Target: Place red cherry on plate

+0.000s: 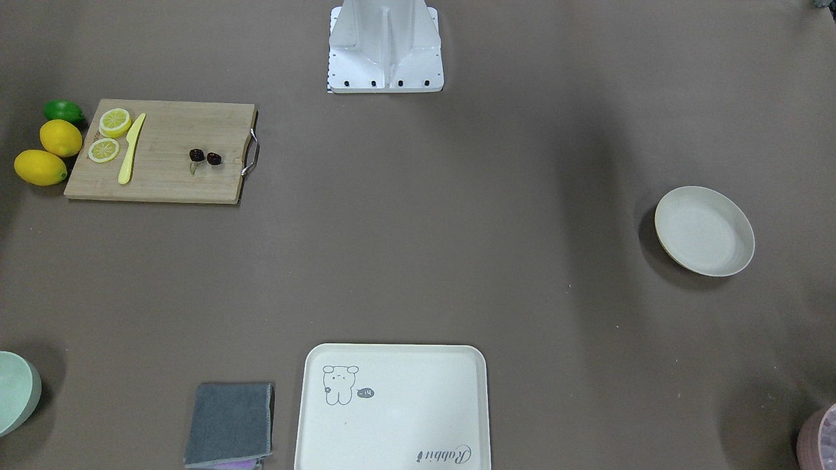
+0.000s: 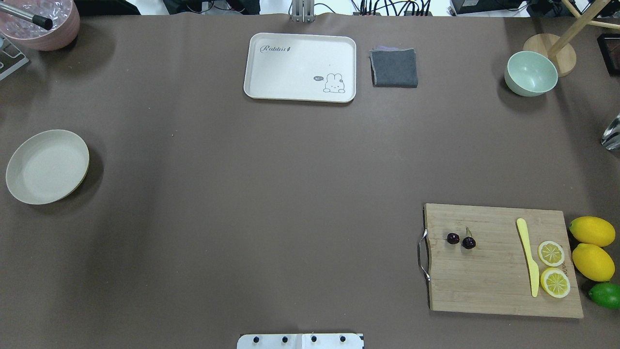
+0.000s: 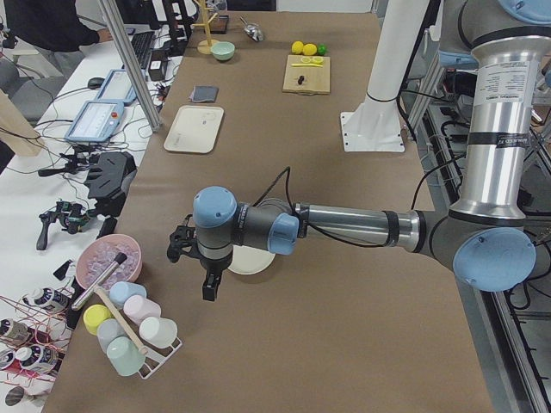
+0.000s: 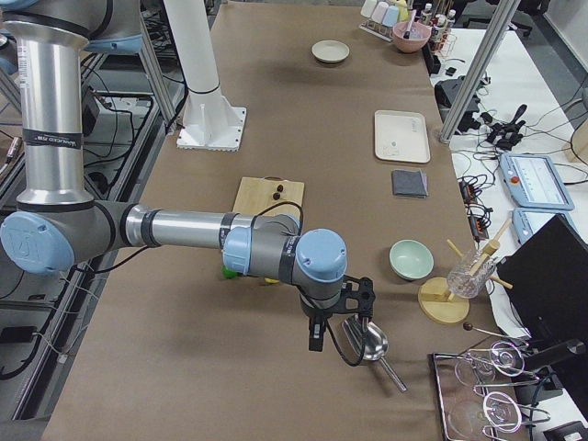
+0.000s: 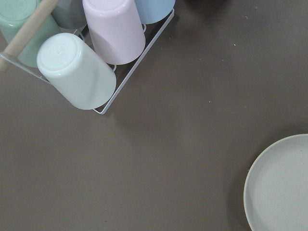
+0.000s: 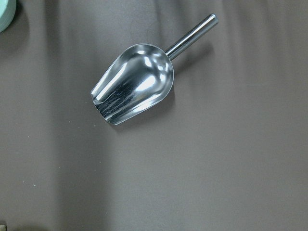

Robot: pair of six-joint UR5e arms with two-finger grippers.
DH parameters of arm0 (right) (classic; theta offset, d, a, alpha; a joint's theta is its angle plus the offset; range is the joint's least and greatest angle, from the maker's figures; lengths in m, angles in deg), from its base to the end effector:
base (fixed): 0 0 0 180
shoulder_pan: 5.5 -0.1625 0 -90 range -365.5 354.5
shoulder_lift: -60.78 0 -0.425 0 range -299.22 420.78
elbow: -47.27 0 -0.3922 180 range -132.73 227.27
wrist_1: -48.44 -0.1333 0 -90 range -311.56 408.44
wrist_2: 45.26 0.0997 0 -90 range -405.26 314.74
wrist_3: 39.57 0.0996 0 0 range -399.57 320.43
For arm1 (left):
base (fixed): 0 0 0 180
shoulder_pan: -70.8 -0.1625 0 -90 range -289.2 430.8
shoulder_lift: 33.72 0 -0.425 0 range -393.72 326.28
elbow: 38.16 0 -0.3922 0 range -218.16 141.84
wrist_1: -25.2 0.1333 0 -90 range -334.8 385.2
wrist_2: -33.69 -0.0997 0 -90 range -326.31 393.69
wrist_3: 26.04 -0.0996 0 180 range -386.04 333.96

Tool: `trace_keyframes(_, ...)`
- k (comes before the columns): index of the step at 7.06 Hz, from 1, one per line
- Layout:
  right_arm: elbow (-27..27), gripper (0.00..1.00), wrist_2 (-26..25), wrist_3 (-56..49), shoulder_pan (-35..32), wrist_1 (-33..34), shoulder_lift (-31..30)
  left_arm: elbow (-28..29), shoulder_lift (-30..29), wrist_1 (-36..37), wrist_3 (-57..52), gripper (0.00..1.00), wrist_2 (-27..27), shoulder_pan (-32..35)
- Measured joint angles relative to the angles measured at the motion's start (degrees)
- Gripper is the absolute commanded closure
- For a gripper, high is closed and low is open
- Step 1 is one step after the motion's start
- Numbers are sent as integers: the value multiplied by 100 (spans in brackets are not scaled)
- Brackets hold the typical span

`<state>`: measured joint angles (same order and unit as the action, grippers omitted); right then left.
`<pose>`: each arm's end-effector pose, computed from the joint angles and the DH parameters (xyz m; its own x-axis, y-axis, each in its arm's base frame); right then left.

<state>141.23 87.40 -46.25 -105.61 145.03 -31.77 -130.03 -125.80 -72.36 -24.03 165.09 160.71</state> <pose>0.1466 -0.4471 0.6594 0.7287 0.0740 0.6808 -0.0907 0.9958 -0.0112 -0.0666 -0.5194 0.6135 0.7495 0.0987 -0.6546 0.0248 0.9840 0.1767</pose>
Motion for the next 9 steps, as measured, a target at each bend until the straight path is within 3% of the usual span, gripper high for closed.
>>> trace_keyframes(9,8,0,-3,17,115,-9,85,36,41,0,-10,2,0,0)
